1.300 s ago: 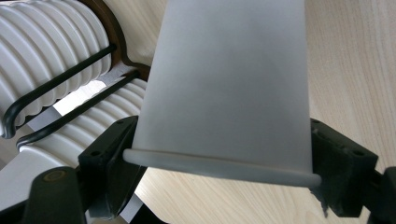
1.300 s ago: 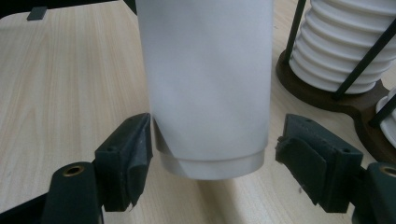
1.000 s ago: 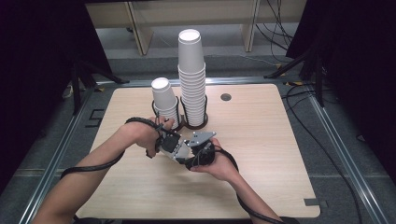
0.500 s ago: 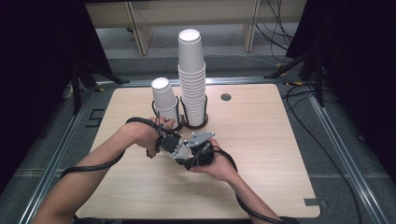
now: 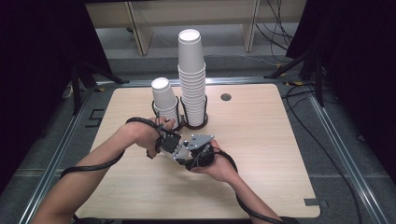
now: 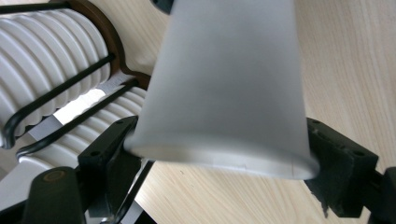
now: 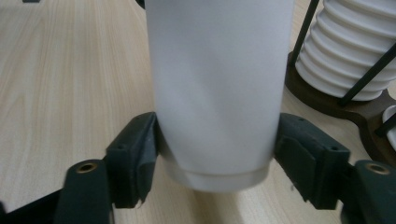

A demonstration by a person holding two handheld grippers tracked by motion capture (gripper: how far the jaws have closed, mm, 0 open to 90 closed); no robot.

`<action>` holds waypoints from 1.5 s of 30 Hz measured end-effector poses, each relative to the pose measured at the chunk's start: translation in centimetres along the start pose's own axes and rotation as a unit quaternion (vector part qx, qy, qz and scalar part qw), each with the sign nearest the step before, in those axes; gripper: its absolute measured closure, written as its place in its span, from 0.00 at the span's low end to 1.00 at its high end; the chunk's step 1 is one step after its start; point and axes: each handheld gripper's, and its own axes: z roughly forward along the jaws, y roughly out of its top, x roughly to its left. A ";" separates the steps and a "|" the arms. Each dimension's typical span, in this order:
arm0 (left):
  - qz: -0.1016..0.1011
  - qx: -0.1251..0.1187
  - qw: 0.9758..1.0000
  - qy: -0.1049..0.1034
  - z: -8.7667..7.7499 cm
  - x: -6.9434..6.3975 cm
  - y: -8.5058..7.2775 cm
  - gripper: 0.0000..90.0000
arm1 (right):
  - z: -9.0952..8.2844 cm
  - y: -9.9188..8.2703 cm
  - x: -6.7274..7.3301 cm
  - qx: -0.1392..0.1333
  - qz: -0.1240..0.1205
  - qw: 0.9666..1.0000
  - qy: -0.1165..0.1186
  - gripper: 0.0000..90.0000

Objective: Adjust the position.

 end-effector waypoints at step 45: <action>-0.013 -0.059 0.998 0.021 -1.8 0.5 0.5 0.21 | 1.5 -0.9 -0.9 -0.026 0.025 0.999 -0.001 0.22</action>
